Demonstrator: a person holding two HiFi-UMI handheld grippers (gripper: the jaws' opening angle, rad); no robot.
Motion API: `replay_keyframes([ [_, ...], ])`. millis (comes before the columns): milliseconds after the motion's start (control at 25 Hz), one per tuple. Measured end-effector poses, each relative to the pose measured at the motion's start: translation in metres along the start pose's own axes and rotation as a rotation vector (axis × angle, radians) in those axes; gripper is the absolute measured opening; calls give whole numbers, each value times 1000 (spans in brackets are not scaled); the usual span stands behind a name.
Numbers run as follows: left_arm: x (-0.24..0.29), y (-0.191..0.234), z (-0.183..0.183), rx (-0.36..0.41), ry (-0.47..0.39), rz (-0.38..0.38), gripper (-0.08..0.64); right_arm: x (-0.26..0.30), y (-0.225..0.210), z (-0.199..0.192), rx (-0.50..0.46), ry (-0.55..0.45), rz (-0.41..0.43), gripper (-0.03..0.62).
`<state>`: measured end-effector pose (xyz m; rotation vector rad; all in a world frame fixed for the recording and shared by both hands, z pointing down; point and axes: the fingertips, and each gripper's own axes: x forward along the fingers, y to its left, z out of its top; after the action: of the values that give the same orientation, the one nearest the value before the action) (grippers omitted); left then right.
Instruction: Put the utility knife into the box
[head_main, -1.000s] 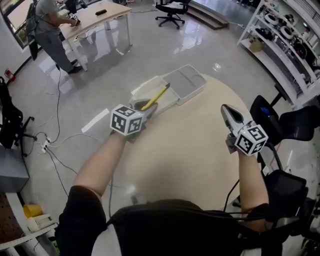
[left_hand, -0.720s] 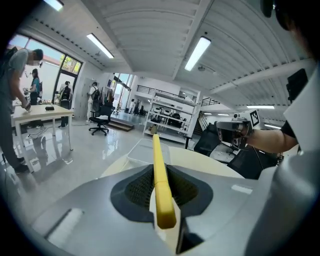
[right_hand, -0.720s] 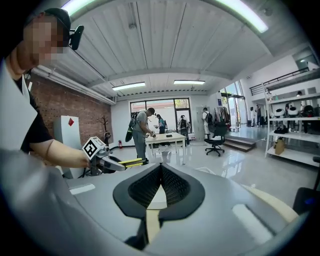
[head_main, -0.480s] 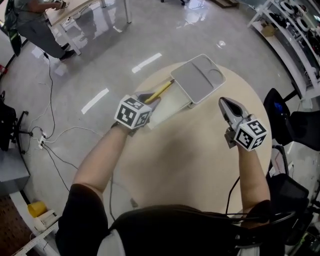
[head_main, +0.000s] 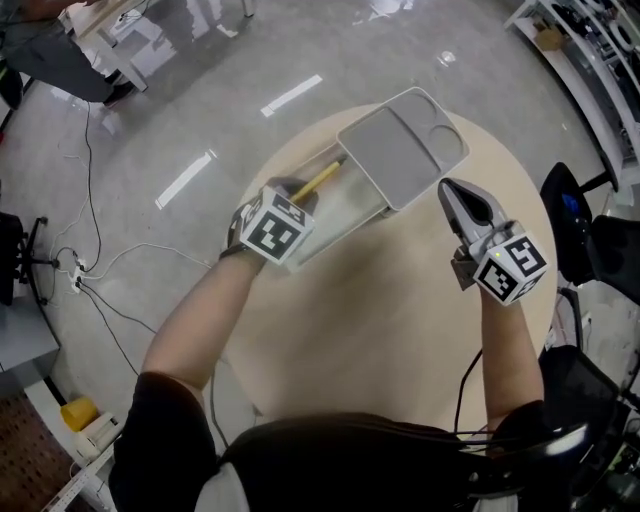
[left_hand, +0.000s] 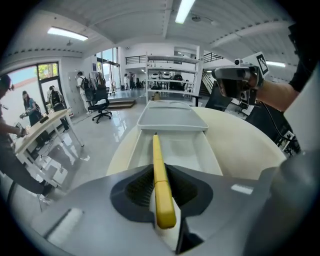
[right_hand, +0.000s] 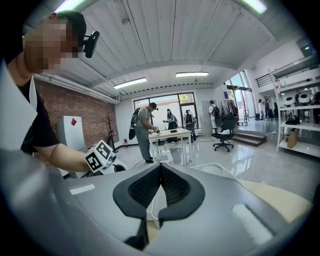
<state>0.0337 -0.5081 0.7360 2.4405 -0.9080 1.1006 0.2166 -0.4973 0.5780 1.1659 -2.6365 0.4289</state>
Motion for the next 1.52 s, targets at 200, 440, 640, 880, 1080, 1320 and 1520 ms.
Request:
replay_keyframes([
  [200, 15, 4, -7, 8, 35, -2, 71, 4, -9, -4, 13, -10, -2, 14],
  [440, 30, 12, -15, 38, 74, 22, 77, 11, -16, -5, 38, -22, -5, 14],
  [640, 37, 9, -16, 26, 65, 2, 118, 12, -15, -10, 43, -24, -2, 15],
  [880, 38, 4, -2, 18, 2, -11, 147, 11, -20, -16, 54, -27, -7, 15],
  [1080, 27, 2, 12, 2, -67, -8, 169, 11, -20, -18, 60, -26, -3, 15],
  [1320, 5, 3, 33, -6, -171, 12, 170, 13, -19, -14, 60, -32, 3, 14],
  [1520, -22, 6, 52, -48, -275, 17, 144, 12, -12, -6, 55, -33, 11, 15],
])
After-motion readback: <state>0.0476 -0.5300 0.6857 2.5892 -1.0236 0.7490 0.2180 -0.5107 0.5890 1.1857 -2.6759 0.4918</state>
